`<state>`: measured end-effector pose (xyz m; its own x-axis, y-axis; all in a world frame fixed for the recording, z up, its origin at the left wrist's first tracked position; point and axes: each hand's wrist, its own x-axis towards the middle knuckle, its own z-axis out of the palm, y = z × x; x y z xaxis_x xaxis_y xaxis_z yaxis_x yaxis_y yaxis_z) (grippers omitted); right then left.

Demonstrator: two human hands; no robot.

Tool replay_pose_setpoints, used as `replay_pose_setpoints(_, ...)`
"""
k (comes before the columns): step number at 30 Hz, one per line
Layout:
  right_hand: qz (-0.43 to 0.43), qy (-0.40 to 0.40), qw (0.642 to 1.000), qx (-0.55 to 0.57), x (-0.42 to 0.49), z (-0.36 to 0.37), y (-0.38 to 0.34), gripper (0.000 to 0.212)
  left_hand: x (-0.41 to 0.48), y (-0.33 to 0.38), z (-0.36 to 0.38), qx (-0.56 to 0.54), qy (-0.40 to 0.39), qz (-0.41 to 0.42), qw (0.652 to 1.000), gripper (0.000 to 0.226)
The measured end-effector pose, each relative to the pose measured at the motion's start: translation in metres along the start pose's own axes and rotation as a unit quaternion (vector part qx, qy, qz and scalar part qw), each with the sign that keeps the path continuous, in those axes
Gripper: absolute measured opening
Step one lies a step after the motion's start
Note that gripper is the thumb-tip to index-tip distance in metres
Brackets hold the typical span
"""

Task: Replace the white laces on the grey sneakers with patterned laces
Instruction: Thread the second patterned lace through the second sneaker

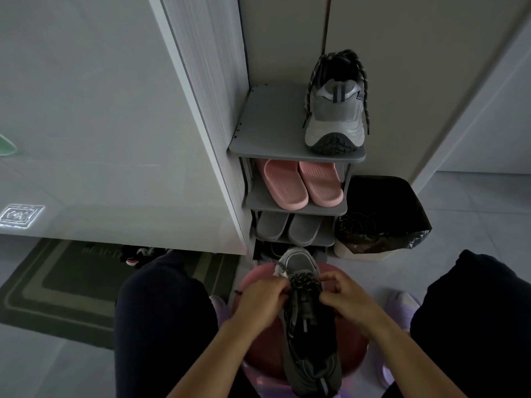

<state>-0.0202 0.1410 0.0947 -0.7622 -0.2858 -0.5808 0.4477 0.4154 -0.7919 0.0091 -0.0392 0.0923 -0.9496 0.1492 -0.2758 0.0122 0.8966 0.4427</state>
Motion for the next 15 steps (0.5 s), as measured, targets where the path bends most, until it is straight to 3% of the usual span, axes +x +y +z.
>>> replay_pose_setpoints(6,0.002,-0.001,1.000,-0.010,0.000,-0.003,-0.001,0.021,-0.002,-0.009,-0.019,0.054,0.060,-0.012,0.997,0.011)
replay_pose_setpoints(10,0.003,-0.005,1.000,-0.006,0.002,-0.004,-0.001,0.017,0.000,-0.008,-0.022,0.038,-0.022,0.001,0.999,0.007)
replay_pose_setpoints(12,0.001,-0.014,1.000,-0.009,0.003,-0.005,0.000,0.016,0.004,-0.008,-0.021,-0.008,-0.049,0.006,0.999,0.020)
replay_pose_setpoints(15,-0.013,-0.022,0.999,-0.029,0.006,-0.002,0.002,0.019,0.017,-0.009,-0.018,-0.036,0.008,0.003,0.999,0.035)
